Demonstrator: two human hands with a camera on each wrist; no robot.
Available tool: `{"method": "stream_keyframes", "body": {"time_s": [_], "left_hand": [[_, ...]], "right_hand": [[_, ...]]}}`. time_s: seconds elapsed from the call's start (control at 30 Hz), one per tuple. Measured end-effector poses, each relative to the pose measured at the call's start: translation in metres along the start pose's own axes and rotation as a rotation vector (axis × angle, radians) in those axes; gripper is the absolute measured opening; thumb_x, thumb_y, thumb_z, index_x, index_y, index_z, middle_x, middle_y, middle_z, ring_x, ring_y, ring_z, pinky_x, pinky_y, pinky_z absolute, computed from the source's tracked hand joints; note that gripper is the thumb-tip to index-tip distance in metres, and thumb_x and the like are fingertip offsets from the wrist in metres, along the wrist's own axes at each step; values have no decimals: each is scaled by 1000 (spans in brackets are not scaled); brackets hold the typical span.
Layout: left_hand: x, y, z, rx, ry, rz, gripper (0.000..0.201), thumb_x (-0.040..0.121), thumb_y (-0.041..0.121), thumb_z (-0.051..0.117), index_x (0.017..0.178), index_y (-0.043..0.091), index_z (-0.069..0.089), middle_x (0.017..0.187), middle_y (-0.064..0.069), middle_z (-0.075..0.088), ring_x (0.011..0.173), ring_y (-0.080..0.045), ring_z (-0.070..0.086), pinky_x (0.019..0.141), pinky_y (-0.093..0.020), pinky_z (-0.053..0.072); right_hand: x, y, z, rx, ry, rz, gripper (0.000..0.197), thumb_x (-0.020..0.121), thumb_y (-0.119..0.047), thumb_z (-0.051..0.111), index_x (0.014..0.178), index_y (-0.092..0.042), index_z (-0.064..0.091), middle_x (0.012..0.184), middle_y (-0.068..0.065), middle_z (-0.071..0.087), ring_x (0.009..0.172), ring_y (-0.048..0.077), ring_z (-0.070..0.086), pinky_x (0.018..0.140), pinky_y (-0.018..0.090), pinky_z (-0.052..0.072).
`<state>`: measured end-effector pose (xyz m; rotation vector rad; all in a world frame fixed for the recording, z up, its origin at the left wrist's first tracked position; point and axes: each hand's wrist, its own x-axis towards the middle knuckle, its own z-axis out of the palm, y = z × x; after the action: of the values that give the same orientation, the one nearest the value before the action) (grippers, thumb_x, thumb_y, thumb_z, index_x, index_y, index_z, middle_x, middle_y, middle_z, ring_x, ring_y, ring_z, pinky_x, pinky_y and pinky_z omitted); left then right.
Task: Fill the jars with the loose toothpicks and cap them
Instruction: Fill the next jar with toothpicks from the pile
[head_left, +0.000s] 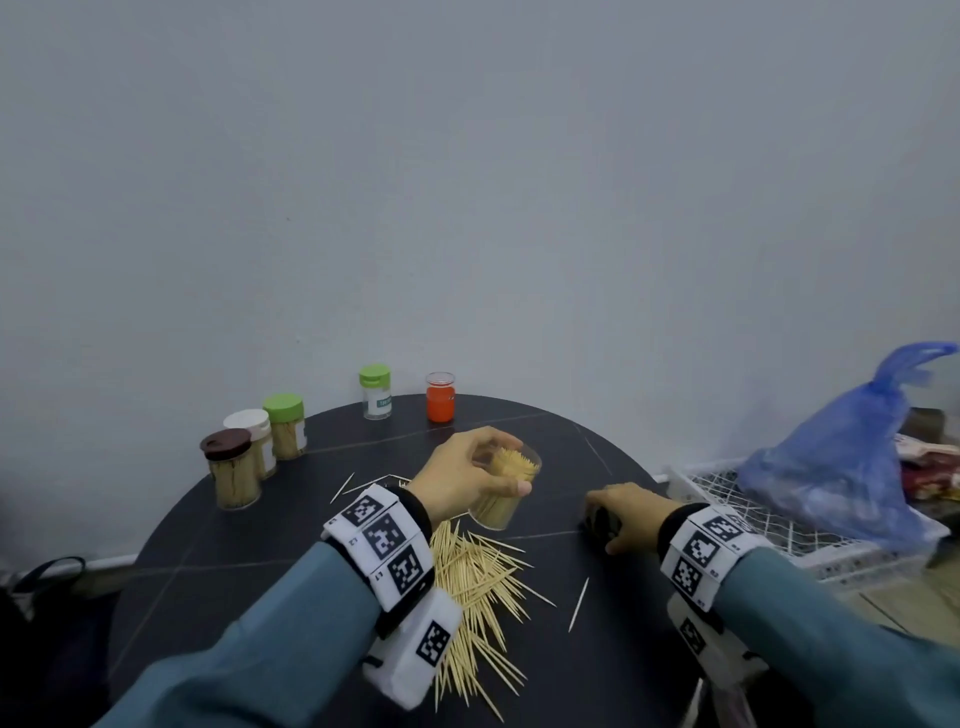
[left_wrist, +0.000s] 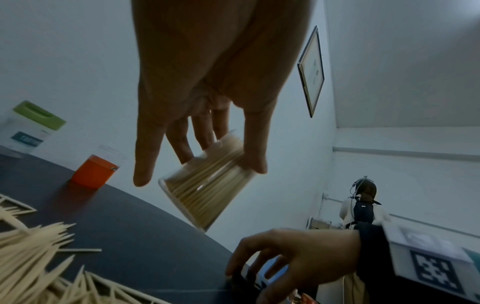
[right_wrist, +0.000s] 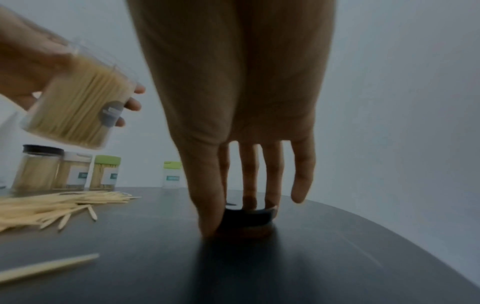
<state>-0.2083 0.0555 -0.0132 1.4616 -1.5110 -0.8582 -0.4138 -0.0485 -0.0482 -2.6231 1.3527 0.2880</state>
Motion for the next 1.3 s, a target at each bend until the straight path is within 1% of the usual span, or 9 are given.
{"method": "stream_keyframes", "body": {"time_s": [0.3, 0.47, 0.57, 0.63, 0.77, 0.87, 0.97, 1.1, 1.3], "left_hand": [[-12, -3, -25, 9, -12, -12, 42, 82, 20, 71, 119, 25, 53, 122, -1, 55, 112, -17, 51, 86, -32, 45], [-23, -6, -39, 22, 40, 1, 46, 80, 17, 73, 118, 20, 47, 118, 1, 58, 109, -18, 55, 89, -27, 45], [-29, -9, -49, 29, 33, -1, 46, 80, 14, 73, 119, 16, 48, 116, 4, 58, 111, -19, 55, 98, -34, 42], [-33, -12, -56, 26, 43, -2, 43, 80, 13, 73, 115, 18, 49, 112, 6, 60, 111, -18, 56, 98, -34, 42], [-38, -19, -64, 46, 77, -19, 42, 78, 14, 74, 112, 19, 51, 110, 5, 61, 105, -16, 57, 91, -26, 43], [-38, -26, -66, 42, 116, -32, 41, 75, 13, 77, 108, 19, 53, 111, -2, 65, 104, -18, 60, 90, -29, 47], [-38, -30, -68, 53, 146, -40, 43, 74, 12, 78, 109, 19, 53, 110, -3, 67, 103, -17, 63, 85, -23, 49], [-38, -33, -66, 84, 206, -38, 43, 74, 11, 78, 108, 17, 52, 105, -1, 67, 88, -5, 61, 65, -6, 45], [-34, -34, -59, 149, 280, -26, 45, 72, 15, 80, 109, 15, 55, 107, -3, 68, 97, -14, 63, 74, -16, 47]], "right_hand": [[-21, -62, -48, 612, 440, -302, 28, 92, -26, 55, 119, -18, 53, 102, -6, 56, 90, 11, 57, 79, 18, 42], [-19, -108, -64, 591, 402, -427, 31, 91, -28, 57, 120, -16, 55, 106, -2, 61, 82, 1, 56, 71, 6, 41], [-15, -124, -65, 533, 388, -436, 38, 92, -29, 56, 125, -12, 52, 116, 6, 61, 97, 14, 58, 85, 23, 45], [-11, -131, -64, 519, 370, -442, 40, 92, -30, 55, 127, -12, 51, 118, 7, 60, 99, 13, 55, 86, 24, 43], [-6, -142, -62, 490, 328, -447, 41, 94, -32, 51, 129, -11, 49, 118, 5, 58, 96, 8, 50, 76, 15, 40], [-2, -148, -60, 489, 308, -443, 40, 94, -31, 51, 128, -11, 48, 112, 4, 59, 91, 8, 50, 69, 9, 38], [2, -153, -59, 513, 300, -433, 39, 93, -30, 53, 127, -9, 51, 110, 6, 60, 92, 9, 52, 78, 18, 43], [6, -157, -56, 530, 292, -404, 39, 93, -31, 54, 126, -10, 52, 115, 10, 61, 93, 11, 54, 82, 23, 45], [10, -160, -55, 549, 290, -328, 41, 92, -34, 55, 126, -11, 52, 114, 11, 62, 102, 21, 59, 85, 27, 48]]}}
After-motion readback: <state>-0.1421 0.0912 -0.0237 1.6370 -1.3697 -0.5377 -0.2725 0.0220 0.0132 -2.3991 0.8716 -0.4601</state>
